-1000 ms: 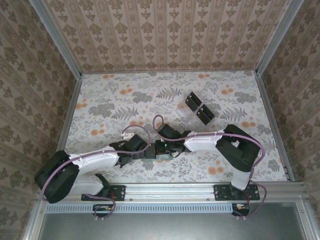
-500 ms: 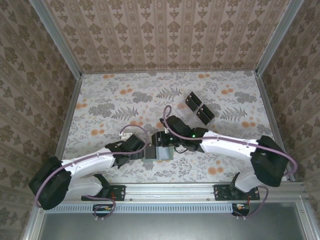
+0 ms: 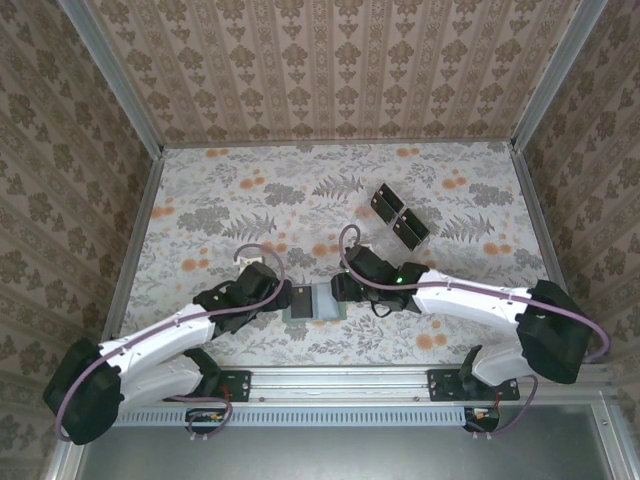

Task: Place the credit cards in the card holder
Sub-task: Insert the credit card into the card slot, then close the card holder at the bottom-center of the table.

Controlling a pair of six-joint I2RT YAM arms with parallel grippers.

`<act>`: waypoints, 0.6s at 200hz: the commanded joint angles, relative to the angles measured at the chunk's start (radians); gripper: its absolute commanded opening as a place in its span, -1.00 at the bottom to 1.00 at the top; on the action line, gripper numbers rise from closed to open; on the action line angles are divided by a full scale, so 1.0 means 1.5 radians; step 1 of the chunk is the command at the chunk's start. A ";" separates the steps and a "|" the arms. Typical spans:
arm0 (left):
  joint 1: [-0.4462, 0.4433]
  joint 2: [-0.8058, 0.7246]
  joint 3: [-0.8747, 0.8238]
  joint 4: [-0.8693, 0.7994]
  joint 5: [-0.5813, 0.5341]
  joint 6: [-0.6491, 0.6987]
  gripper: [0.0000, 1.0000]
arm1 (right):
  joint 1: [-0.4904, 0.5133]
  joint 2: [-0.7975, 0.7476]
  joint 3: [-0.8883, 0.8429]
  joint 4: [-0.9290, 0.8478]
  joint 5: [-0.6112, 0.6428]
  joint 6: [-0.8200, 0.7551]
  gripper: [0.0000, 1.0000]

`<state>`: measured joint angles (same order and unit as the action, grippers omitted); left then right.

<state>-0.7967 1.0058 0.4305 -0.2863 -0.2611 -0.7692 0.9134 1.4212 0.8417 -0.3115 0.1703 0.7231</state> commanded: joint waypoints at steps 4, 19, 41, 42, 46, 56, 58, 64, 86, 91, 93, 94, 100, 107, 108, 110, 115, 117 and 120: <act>0.005 0.014 -0.023 0.076 0.052 0.006 1.00 | -0.005 0.036 -0.009 0.002 0.023 -0.015 0.17; 0.005 0.019 -0.029 0.095 0.060 -0.001 1.00 | -0.006 0.052 -0.009 0.009 0.023 -0.018 0.13; 0.005 0.026 -0.034 0.108 0.065 -0.006 1.00 | -0.007 0.067 -0.014 0.013 0.027 -0.019 0.03; 0.005 0.026 -0.035 0.108 0.065 -0.006 1.00 | -0.007 0.068 -0.014 0.013 0.027 -0.019 0.03; 0.006 0.027 -0.035 0.110 0.066 -0.006 1.00 | -0.008 0.068 -0.017 0.015 0.028 -0.018 -0.01; 0.005 0.030 -0.037 0.117 0.070 -0.007 1.00 | -0.011 0.071 -0.025 0.021 0.029 -0.017 -0.11; 0.005 0.031 -0.038 0.119 0.071 -0.007 1.00 | -0.012 0.070 -0.027 0.021 0.029 -0.016 -0.13; 0.005 0.033 -0.040 0.125 0.073 -0.007 0.99 | -0.013 0.070 -0.031 0.024 0.030 -0.015 -0.25; 0.005 0.047 -0.046 0.152 0.085 -0.007 1.00 | -0.017 0.068 -0.047 0.035 0.030 -0.012 -0.71; 0.005 0.051 -0.047 0.158 0.088 -0.006 1.00 | -0.017 0.068 -0.050 0.037 0.029 -0.011 -0.79; 0.005 0.053 -0.047 0.161 0.089 -0.006 1.00 | -0.018 0.067 -0.051 0.039 0.029 -0.011 -0.81; 0.005 0.055 -0.047 0.162 0.090 -0.005 1.00 | -0.018 0.067 -0.051 0.039 0.028 -0.010 -0.82; 0.005 0.061 -0.047 0.168 0.094 -0.004 1.00 | -0.018 0.065 -0.055 0.043 0.026 -0.009 -0.88; 0.004 0.067 -0.047 0.176 0.097 -0.003 1.00 | -0.018 0.063 -0.058 0.045 0.023 -0.009 -0.94; 0.004 0.068 -0.047 0.177 0.098 -0.003 1.00 | -0.019 0.064 -0.059 0.046 0.023 -0.008 -0.94; 0.004 0.070 -0.047 0.179 0.099 -0.002 1.00 | -0.019 0.063 -0.060 0.048 0.022 -0.008 -0.96; 0.005 0.074 -0.047 0.186 0.101 -0.002 1.00 | -0.020 0.062 -0.063 0.050 0.020 -0.007 -0.99; 0.004 0.076 -0.048 0.189 0.103 -0.002 1.00 | -0.019 0.060 -0.064 0.051 0.019 -0.007 -1.00; 0.004 0.079 -0.048 0.192 0.104 -0.002 1.00 | -0.020 0.060 -0.066 0.053 0.018 -0.005 -1.00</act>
<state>-0.7967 1.0973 0.3733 -0.0669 -0.1398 -0.7704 0.8898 1.5143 0.7681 -0.2600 0.1883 0.7120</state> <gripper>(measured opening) 0.997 0.036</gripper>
